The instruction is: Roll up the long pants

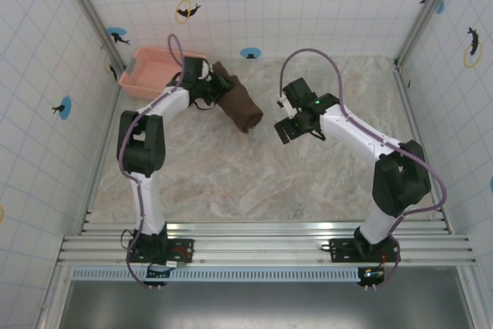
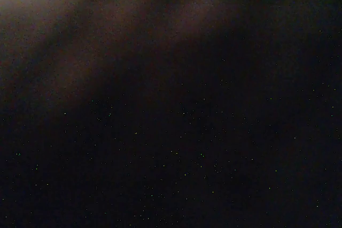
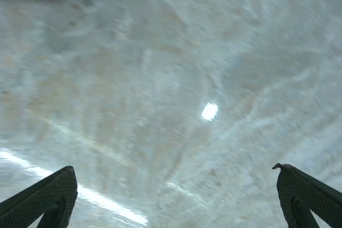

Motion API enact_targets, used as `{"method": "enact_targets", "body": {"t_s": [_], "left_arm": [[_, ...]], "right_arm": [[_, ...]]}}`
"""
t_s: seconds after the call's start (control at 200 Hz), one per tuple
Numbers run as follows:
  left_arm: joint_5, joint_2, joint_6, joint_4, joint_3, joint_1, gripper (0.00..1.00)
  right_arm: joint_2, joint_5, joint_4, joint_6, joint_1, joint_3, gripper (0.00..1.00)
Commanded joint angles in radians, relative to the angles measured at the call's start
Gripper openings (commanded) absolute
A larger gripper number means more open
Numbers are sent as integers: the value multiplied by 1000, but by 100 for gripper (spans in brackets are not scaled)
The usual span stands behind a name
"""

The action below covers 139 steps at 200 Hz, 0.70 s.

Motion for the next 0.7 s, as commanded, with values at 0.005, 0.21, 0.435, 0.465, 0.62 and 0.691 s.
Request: {"method": "enact_targets", "body": {"t_s": [0.005,0.21,0.435,0.465,0.62,0.691], "left_arm": [[101,-98,-136,387,68,88,0],[19,-64,-467,840,63,220,0],[-73,13,-502,944,66,299,0],[-70,30,-499,942,72,305,0],[-82,105,-479,961,44,332,0],[-76,132,-460,959,24,347,0]], "right_arm": [[-4,60,26,27,2,-74,99],[9,49,72,56,6,-155,99],[26,43,68,42,11,-162,99],[26,42,66,39,12,-162,99],[12,38,46,23,13,-169,99],[3,32,38,16,13,-178,99]]}}
